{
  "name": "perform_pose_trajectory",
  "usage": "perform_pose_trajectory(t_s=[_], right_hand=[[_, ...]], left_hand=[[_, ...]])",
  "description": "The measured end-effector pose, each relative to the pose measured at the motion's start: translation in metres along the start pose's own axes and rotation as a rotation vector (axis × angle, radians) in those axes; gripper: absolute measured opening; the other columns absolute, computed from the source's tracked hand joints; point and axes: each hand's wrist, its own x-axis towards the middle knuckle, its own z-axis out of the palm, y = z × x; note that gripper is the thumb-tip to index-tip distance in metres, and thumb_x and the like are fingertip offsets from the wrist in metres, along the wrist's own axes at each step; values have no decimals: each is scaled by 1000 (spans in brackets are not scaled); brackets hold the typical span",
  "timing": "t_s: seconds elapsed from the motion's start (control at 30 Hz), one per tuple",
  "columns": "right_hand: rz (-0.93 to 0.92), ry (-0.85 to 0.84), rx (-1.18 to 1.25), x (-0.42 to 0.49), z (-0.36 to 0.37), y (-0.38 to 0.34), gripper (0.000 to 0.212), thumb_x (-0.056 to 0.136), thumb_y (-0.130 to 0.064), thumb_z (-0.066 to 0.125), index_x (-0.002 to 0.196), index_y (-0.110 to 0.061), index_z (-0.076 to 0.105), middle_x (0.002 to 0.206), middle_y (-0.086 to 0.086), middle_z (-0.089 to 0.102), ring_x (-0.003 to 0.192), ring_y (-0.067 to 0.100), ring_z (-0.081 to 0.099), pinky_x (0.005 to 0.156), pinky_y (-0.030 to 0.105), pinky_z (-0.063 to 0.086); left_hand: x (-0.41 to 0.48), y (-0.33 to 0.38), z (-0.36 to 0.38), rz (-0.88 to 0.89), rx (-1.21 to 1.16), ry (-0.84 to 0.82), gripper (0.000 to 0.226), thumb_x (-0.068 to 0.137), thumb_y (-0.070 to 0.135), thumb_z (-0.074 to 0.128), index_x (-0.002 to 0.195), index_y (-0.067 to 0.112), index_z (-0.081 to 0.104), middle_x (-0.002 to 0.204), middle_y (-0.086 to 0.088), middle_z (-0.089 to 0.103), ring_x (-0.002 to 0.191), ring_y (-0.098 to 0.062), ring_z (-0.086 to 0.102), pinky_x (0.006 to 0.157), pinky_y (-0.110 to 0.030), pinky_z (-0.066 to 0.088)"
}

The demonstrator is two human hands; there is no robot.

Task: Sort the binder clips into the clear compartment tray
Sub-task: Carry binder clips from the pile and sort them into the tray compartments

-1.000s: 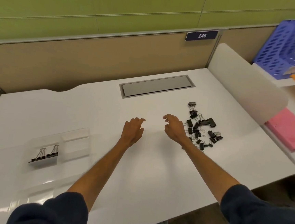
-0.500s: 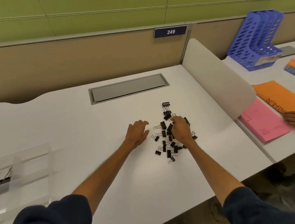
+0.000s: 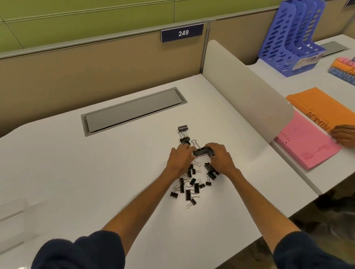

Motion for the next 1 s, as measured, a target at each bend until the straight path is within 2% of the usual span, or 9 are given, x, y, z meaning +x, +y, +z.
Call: perform_pose_trajectory(t_s=[0.13,0.33,0.47,0.63,0.7,0.77,0.87,1.0], right_hand=[[-15,21,-28,1,-6,11,44,84,3,51,122,-17,58,129,0,54,119,22,44,91,40,45],[-30,-2,-98,0,-17,24,39,85,-6,58,122,-17,62,126,-1,53,115,20,46,90,38,45],[-78,13,-191,-3,-19,25,35,86,-11,63,120,-20,65,120,-1,55,115,21,46,84,35,43],[-87,24,-182,-9,-17,31,22,86,-15,66,105,-23,73,140,-3,48,132,19,38,92,38,42],[-106,19,-191,-10,-19,32,20,86,-14,66,101,-24,74,146,-6,45,133,19,38,90,39,44],[-124,1,-224,-9,-20,32,21,87,-14,64,102,-24,73,148,-8,44,132,20,39,85,39,47],[-84,-30,-217,-8,-19,32,25,91,-22,60,115,-25,67,138,-6,55,124,19,48,84,39,48],[3,3,-166,-7,-16,24,30,88,-33,66,116,-26,62,117,1,65,101,22,58,80,34,45]], left_hand=[[13,14,14,62,58,-24,29,99,18,47,127,19,56,113,-5,56,109,-26,49,87,-42,39],[20,26,30,60,74,-43,31,100,21,45,130,16,51,112,-9,52,105,-27,49,82,-42,40],[28,31,30,23,61,-46,30,97,24,52,124,12,53,119,-9,52,112,-27,49,90,-44,40],[32,29,33,-2,70,-64,17,96,23,51,112,15,53,108,-7,59,105,-27,52,90,-45,38],[32,26,33,1,66,-48,16,97,23,49,110,15,53,108,-6,60,103,-27,52,89,-44,39],[31,24,32,14,66,-18,21,98,22,48,117,15,52,113,-7,59,106,-27,51,88,-43,40],[25,21,26,23,50,19,37,98,17,48,135,13,43,116,-11,56,106,-28,51,87,-42,42],[18,12,14,-13,33,40,55,90,4,58,139,13,36,107,-12,51,81,-23,46,70,-34,43]])
